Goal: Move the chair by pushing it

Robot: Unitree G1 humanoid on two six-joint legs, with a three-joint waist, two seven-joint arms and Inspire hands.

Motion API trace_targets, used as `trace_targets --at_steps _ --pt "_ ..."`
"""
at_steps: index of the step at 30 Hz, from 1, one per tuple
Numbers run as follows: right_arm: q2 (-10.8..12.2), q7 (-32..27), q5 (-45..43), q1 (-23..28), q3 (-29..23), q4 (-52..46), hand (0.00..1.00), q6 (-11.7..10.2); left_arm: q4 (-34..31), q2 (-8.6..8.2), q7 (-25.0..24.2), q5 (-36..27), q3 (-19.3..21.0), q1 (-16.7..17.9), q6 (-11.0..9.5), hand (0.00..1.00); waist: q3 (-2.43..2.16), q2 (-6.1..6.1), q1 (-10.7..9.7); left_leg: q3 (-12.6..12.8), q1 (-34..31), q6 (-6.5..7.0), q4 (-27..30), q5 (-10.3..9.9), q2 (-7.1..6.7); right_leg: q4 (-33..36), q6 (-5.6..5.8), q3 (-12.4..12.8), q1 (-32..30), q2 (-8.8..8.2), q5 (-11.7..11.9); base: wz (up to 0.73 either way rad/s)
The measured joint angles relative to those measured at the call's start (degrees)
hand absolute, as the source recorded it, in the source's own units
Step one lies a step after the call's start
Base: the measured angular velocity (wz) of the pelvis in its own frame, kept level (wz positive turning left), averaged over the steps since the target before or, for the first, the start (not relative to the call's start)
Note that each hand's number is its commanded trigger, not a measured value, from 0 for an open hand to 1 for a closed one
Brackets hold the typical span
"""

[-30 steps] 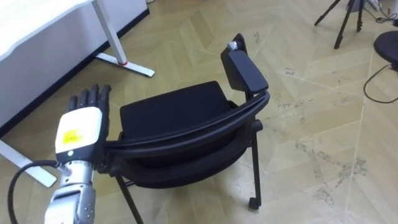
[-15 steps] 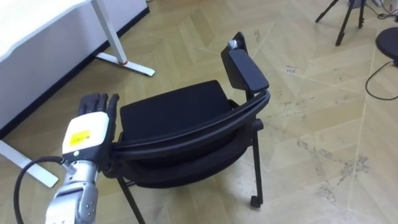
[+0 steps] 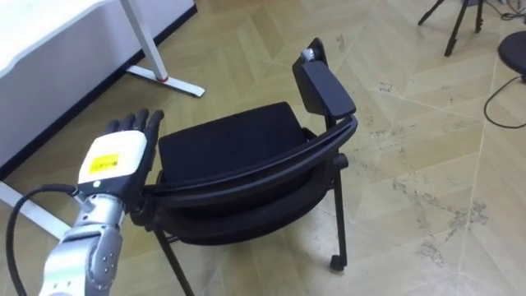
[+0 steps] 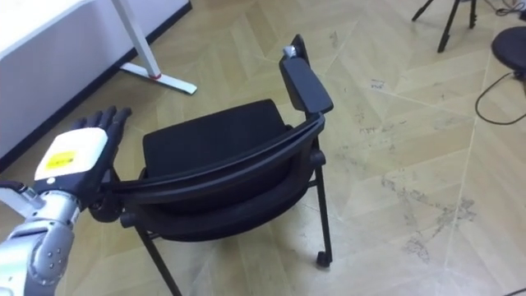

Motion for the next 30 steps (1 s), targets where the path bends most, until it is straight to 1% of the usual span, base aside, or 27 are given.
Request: trace_targets --at_steps 3,6,9,10,11,13,16,18,20,24,28,29,30 --pt "-0.04 -0.37 -0.21 -0.25 0.01 -0.03 0.0 0.0 -0.07 0.0 -1.17 0.0 -0.05 0.01 0.09 0.0 -0.04 0.08 -0.01 0.0 -0.01 0.0 -0.01 0.0 -0.01 0.0 0.0 0.16 -0.03 0.0 0.0 0.0" --pt "-0.02 -0.43 -0.42 -0.44 0.02 -0.38 0.0 0.0 0.42 -0.02 -2.03 -0.07 -1.53 0.16 1.04 0.0 -0.08 0.3 -0.05 0.09 -0.05 0.0 -0.06 0.0 -0.02 0.05 0.0 0.55 0.19 0.01 0.0 -0.01" --pt "0.39 -1.31 -0.98 -0.89 0.04 -0.36 0.0 0.02 3.7 -0.45 -2.06 -0.59 -3.58 0.22 1.61 0.0 -0.14 0.46 -1.28 0.18 0.07 0.0 -0.14 0.0 -0.03 0.13 0.0 0.58 0.37 0.01 0.0 0.0" --pt "0.49 -1.82 -0.93 -1.11 0.04 -0.33 0.0 0.01 5.64 -1.29 -2.06 -0.63 -4.0 0.23 1.65 0.0 -0.08 0.43 -1.87 0.32 0.21 0.0 -0.18 0.0 -0.04 0.11 0.0 0.51 0.53 0.01 0.0 0.0" --pt "0.54 -2.07 -0.91 -1.22 0.04 -0.32 0.0 0.01 6.24 -1.59 -1.68 -0.14 -4.22 0.24 1.76 0.0 -0.1 0.46 -2.04 0.37 0.28 0.0 -0.19 0.0 -0.04 0.1 0.0 0.52 0.6 0.02 0.0 0.0" --pt "0.53 -3.38 -0.9 -0.93 0.01 -0.3 0.0 0.09 6.82 -1.79 -1.52 -0.02 -4.27 0.08 2.02 0.0 0.02 0.23 -2.24 0.61 0.41 0.0 -0.18 0.0 -0.04 0.1 0.0 0.63 0.59 0.02 0.0 0.0" --pt "0.57 -3.8 -0.95 -0.93 0.01 -0.3 0.0 0.13 7.87 -1.82 -1.28 0.08 -4.27 0.01 2.46 0.0 -0.01 0.27 -3.0 1.01 0.59 0.0 -0.18 0.0 -0.03 0.09 0.0 0.83 0.65 0.01 -0.01 0.0" --pt "0.55 -4.09 -0.94 -0.8 0.01 -0.31 0.0 0.23 8.06 -1.85 -1.2 0.27 -4.31 0.03 2.99 0.0 0.02 0.2 -3.06 1.38 0.97 0.0 -0.18 0.0 -0.03 0.09 0.01 1.42 0.69 0.02 -0.01 -0.11" --pt "0.56 -4.15 -0.6 -0.51 0.03 -0.34 0.0 0.73 8.74 -1.89 -0.75 1.03 -4.4 0.06 3.15 0.0 0.04 0.03 -3.08 1.91 1.4 0.0 -0.19 0.0 -0.06 0.07 0.04 2.05 0.87 0.02 -0.03 -0.12" --pt "0.57 -4.1 -0.35 0.03 -0.11 -0.36 0.0 1.32 10.3 -2.37 0.44 2.33 -4.41 -0.17 3.11 0.0 -0.01 -0.06 -3.17 1.92 1.48 0.0 -0.13 0.0 -0.08 0.05 0.08 2.1 0.71 0.04 -0.05 0.0" --pt "0.57 -4.22 -0.3 0.11 -0.09 -0.44 0.0 1.31 12.19 -3.08 3.28 2.12 -4.41 -0.51 3.02 0.0 -0.03 -0.1 -3.19 2.04 1.82 0.0 -0.14 0.0 -0.07 0.19 0.07 2.2 0.84 0.04 -0.04 0.0" --pt "0.57 -4.23 -0.44 0.11 -0.09 -0.43 0.0 1.31 12.61 -3.15 3.71 2.13 -4.41 -0.61 2.93 0.91 -0.03 -0.1 -3.2 2.05 1.87 0.0 -0.14 0.0 -0.07 0.19 0.07 2.21 0.88 0.04 -0.04 0.0" --pt "0.56 -4.26 -0.54 0.1 -0.1 -0.43 0.0 1.31 13.61 -3.28 4.71 2.12 -4.42 -1.0 2.75 1.0 -0.05 -0.09 -3.19 2.05 1.91 0.0 -0.14 0.0 -0.07 0.21 0.07 2.2 0.93 0.04 -0.04 0.0"
